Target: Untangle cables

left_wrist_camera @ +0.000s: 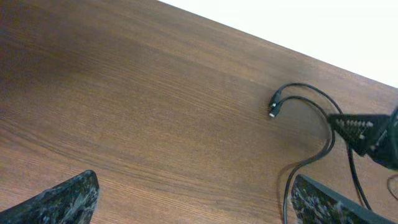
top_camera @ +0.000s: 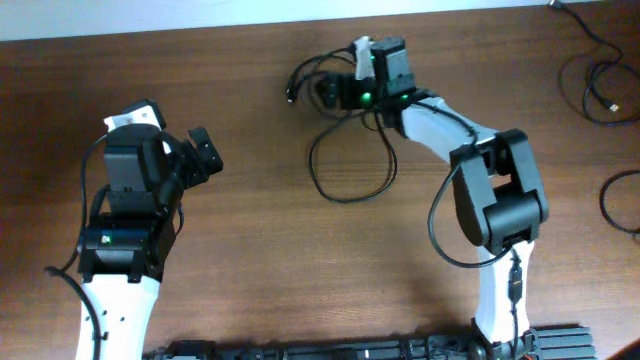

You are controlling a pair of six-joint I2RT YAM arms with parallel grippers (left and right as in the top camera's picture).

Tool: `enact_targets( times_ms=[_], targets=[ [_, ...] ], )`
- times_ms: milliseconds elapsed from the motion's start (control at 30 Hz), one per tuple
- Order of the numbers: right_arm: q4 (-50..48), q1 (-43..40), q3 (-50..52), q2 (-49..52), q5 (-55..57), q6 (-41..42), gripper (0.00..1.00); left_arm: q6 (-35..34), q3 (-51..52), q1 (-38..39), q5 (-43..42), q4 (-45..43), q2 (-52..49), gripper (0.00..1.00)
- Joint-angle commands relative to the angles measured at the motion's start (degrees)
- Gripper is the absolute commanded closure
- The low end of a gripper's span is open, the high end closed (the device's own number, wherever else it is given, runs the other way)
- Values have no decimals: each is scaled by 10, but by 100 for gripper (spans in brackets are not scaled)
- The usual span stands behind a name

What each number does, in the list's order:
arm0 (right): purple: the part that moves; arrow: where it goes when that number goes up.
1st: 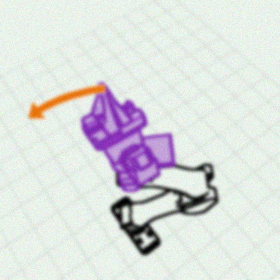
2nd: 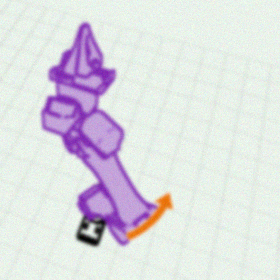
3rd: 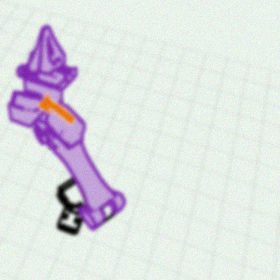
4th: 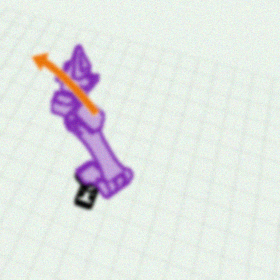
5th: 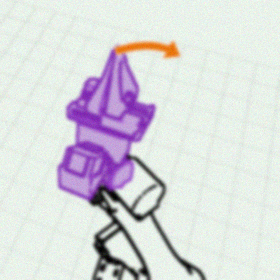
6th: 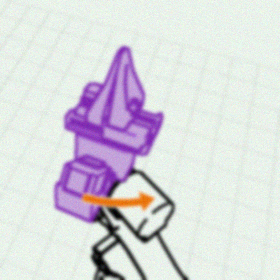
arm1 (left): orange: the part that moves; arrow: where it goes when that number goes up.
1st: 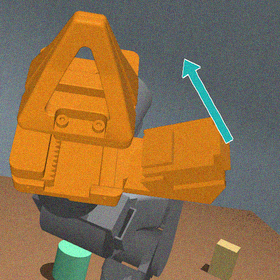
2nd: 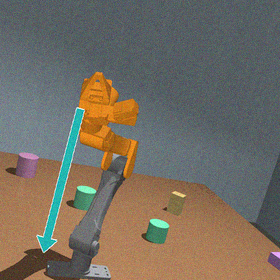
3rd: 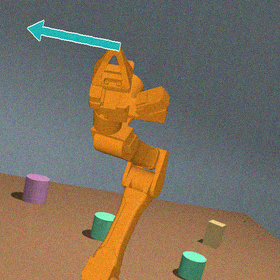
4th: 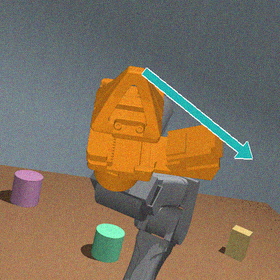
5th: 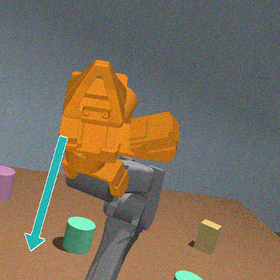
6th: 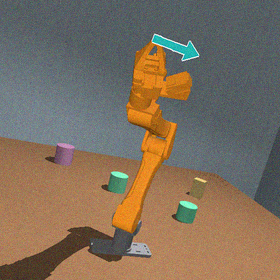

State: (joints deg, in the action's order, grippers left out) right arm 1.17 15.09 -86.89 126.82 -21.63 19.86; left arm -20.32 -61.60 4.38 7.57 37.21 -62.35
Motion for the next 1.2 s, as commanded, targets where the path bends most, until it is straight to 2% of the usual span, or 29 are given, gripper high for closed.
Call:
enact_targets(
  times_ms=[0, 100, 267, 367, 433, 467, 500, 533, 633, 733, 800, 867, 933, 1067, 1167],
  targets=[
    [62, -11, -4, -2, 92, -62, 3, 9, -3, 0, 4, -1, 4, 1],
    [98, 3, -4, 0, 151, -111, 2, 9, -3, 0, 4, -1, 4, 1],
    [122, 36, -3, 29, 180, -112, 2, 9, -3, 0, 4, -1, 4, 1],
    [179, 68, -3, 48, 288, -99, 12, 9, -3, -1, 4, -1, 4, 1],
    [225, 87, -3, 47, 278, -99, 34, 9, -3, 0, 4, -1, 4, 1],
    [258, 96, -3, 47, 256, -99, 68, 9, -3, 0, 4, -1, 4, 1],
    [299, 104, -3, 47, 226, -99, 92, 9, -3, 0, 4, -1, 4, 1],
    [321, 106, -4, 47, 202, -99, 96, 9, -3, 0, 4, -1, 4, 1],
    [395, 96, -36, 31, 190, -100, 96, 9, -3, 0, 4, -1, 4, 1],
    [459, 67, -70, -27, 191, -100, 96, 9, -3, 0, 4, -1, 4, 1],
    [506, 5, -86, -156, 193, -151, 96, 9, -3, 0, 4, -1, 4, 1],
    [512, -26, -86, -212, 207, -165, 96, 9, -3, 0, 4, -1, 4, 1],
    [511, -83, -86, -274, 267, -165, 96, 9, -3, 0, 4, -1, 4, 1],
    [490, -196, -82, -279, 270, -166, 96, 9, -3, 0, 4, -1, 4, 1],
    [466, -247, -82, -249, 269, -167, 96, 9, -3, 0, 4, -1, 4, 1]
  ],
)
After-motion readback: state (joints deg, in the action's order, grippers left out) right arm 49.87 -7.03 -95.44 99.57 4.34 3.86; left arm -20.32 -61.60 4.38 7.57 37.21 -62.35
